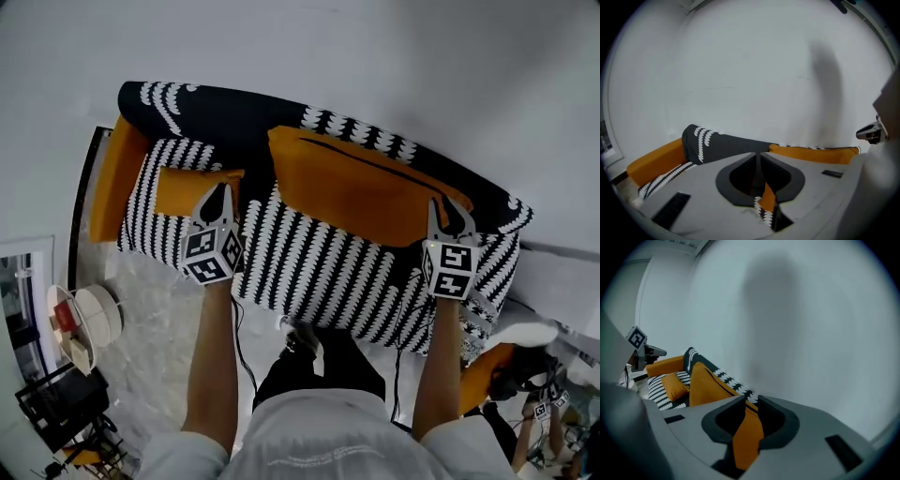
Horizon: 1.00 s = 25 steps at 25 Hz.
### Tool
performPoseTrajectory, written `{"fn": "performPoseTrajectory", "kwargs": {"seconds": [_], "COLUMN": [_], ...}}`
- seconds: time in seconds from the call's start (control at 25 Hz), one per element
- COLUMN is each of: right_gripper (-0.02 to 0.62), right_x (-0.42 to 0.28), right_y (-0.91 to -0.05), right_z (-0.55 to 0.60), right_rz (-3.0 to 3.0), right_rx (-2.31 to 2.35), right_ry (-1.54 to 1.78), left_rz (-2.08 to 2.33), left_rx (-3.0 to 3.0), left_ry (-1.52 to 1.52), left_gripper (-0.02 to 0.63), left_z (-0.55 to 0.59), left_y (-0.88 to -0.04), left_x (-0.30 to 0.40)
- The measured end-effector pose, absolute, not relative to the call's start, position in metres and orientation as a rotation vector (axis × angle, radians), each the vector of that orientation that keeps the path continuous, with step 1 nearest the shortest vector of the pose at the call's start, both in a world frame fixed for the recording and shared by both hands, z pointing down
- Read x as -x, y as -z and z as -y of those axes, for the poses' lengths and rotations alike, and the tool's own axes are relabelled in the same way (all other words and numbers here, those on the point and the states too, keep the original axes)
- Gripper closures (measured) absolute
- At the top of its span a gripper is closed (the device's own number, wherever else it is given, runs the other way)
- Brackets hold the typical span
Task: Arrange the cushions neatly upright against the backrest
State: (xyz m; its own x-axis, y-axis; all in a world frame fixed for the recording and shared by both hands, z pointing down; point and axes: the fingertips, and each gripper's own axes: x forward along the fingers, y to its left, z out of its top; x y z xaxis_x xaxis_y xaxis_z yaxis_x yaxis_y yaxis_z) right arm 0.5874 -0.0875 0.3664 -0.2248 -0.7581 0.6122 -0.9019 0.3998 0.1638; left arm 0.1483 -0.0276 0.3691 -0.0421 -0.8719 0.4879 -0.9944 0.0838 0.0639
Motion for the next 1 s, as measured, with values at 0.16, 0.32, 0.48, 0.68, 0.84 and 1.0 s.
{"fn": "performPoseTrajectory", "kwargs": {"seconds": [0.16,0.32,0.48,0.68,0.84,1.0], "right_gripper": [0.514,0.525,0.545,0.549,0.569,0.584], "right_x": [-0.532,-0.482,-0.436,-0.389,-0.35,-0.321], "right_y": [-0.35,-0.327,-0.304,-0.274,-0.245,-0.224], "right_z": [0.058,0.029,-0.003,-0.048,-0.085,-0.122], "right_rz": [2.108,2.185,2.252,2.317,2.372,2.403], "right_rx": [-1.317,-1.243,-1.176,-1.1,-1.046,-1.016], "right_ry": [-0.282,-0.244,-0.211,-0.168,-0.118,-0.078], "left_rz": [1.998,2.027,2.053,2.112,2.16,2.193], "left_rx": [-1.826,-1.821,-1.832,-1.843,-1.863,-1.851], "left_ry": [-0.435,-0.469,-0.506,-0.471,-0.512,-0.522], "left_gripper": [0.562,0.566,0.58,0.588,0.588,0.588], "left_z": [-0.026,-0.078,-0.125,-0.182,-0.232,-0.279], "left_y": [-0.348,-0.327,-0.307,-0.275,-0.251,-0.236], "left_x": [-0.121,-0.1,-0.084,-0.069,-0.052,-0.034]}}
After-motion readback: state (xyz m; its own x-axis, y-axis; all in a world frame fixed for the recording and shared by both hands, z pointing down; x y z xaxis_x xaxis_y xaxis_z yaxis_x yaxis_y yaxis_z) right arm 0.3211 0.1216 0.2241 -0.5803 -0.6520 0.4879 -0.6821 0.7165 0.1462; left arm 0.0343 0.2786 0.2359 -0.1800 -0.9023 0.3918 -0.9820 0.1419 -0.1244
